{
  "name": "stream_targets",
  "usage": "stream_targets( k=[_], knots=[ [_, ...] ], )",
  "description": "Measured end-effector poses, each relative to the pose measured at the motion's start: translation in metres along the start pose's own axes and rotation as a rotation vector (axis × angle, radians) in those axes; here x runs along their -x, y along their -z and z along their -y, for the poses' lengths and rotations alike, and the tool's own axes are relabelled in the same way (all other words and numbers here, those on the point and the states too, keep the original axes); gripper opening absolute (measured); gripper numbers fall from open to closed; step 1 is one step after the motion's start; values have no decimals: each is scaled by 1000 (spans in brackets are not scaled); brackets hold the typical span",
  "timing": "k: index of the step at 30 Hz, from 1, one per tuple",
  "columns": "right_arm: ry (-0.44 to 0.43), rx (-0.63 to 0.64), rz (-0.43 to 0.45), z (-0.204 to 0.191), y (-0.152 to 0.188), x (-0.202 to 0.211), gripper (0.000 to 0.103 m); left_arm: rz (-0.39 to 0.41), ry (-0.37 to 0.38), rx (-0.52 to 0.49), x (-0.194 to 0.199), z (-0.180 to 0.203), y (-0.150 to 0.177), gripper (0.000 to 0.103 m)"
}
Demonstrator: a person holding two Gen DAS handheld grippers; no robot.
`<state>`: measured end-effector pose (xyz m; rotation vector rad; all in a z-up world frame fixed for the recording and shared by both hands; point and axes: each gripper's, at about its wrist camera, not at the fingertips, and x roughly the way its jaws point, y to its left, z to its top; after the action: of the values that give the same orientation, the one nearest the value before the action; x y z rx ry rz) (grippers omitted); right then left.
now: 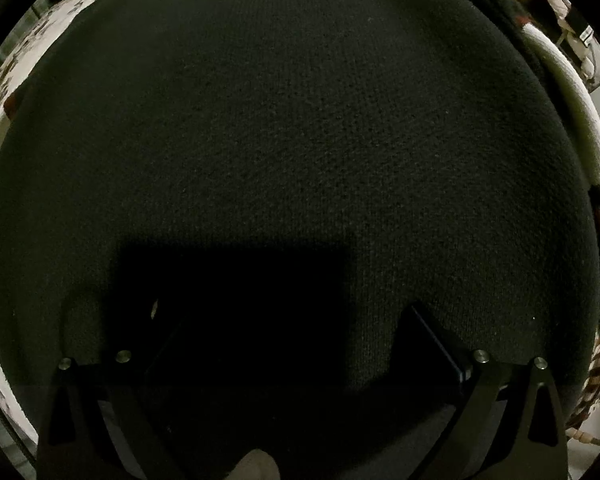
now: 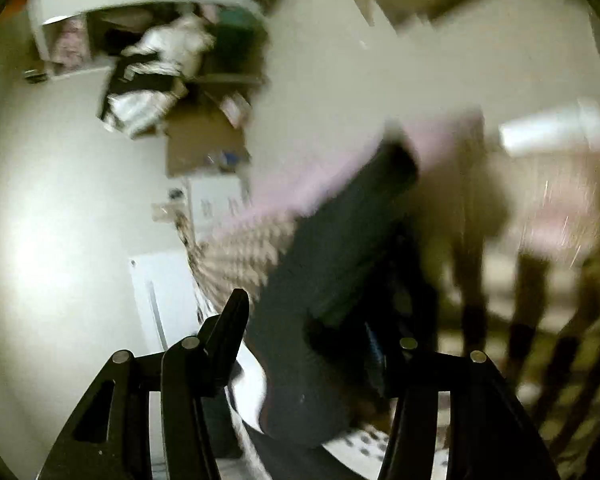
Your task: Fold small clothes
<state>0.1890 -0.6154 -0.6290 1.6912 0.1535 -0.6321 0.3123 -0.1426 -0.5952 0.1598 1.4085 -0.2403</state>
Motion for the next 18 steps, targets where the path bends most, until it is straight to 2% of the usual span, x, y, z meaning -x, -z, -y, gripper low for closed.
stream_targets(
  k=[2, 3, 5, 9, 12, 13, 14, 15, 18],
  knots=[
    [8, 58, 73, -11, -5, 31, 55, 8, -1, -1, 2, -8, 3, 103],
    [25, 65, 78, -11, -6, 40, 55, 15, -3, 0, 2, -9, 4, 103],
    [84, 49, 25, 2, 4, 44, 55, 25, -8, 3, 2, -12, 7, 103],
    [187, 19, -157, 40, 39, 16, 55, 35, -24, 10, -2, -11, 10, 103],
    [212, 11, -205, 66, 64, -15, 56, 26, -20, 9, -4, -16, 10, 103],
    [214, -2, -194, 74, 68, -26, 59, 25, -19, 7, -4, -16, 10, 103],
    [195, -13, -161, 77, 71, -30, 68, 23, -16, 6, -4, -16, 8, 103],
    [160, -24, -122, 78, 72, -32, 72, 23, -13, 5, -5, -19, 9, 103],
    [82, -68, -44, 74, 71, -35, 74, 33, -11, 2, -6, -24, 11, 103]
  ],
)
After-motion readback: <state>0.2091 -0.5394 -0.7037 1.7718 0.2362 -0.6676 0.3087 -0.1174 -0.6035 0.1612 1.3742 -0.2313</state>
